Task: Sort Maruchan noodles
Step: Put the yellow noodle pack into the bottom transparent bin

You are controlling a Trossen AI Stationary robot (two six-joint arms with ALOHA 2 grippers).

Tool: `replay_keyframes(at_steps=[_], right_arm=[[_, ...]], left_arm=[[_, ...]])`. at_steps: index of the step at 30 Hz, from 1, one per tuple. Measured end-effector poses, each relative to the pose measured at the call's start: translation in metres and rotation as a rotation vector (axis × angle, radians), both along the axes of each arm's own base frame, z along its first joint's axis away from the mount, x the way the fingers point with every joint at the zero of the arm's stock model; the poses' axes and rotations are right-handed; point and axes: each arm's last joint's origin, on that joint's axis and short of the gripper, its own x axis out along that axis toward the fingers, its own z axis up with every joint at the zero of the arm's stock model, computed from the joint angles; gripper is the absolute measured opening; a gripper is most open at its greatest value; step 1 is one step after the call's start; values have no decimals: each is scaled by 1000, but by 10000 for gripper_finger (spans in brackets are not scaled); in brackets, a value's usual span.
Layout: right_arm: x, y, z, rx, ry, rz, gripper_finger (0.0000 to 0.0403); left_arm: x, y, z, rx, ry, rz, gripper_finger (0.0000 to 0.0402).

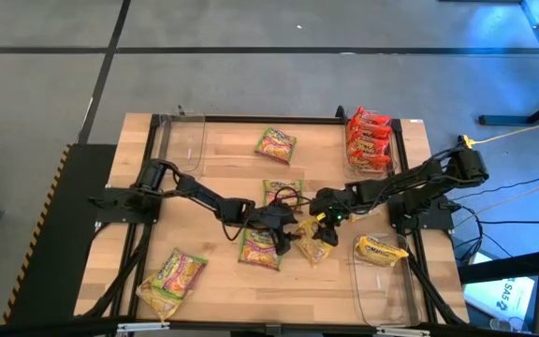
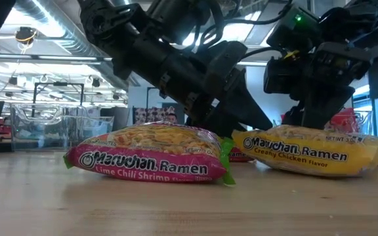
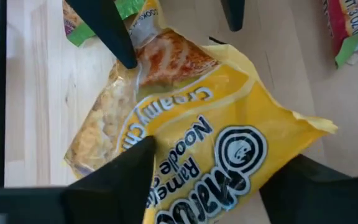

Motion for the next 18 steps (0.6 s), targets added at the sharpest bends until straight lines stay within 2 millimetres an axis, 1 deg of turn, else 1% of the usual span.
replay_keyframes(at_steps=[5,13,18], right_arm=[[0,0,0,-1,-1,-3,184],[1,0,1,-13,-10,-5,156],[1,0,1,-30,-21,10,117]], left_arm=[[0,-1,0,-6,1,-14,253],[0,-1,0,-6,1,-15,253],[0,-1,1,-5,3,-15,253]])
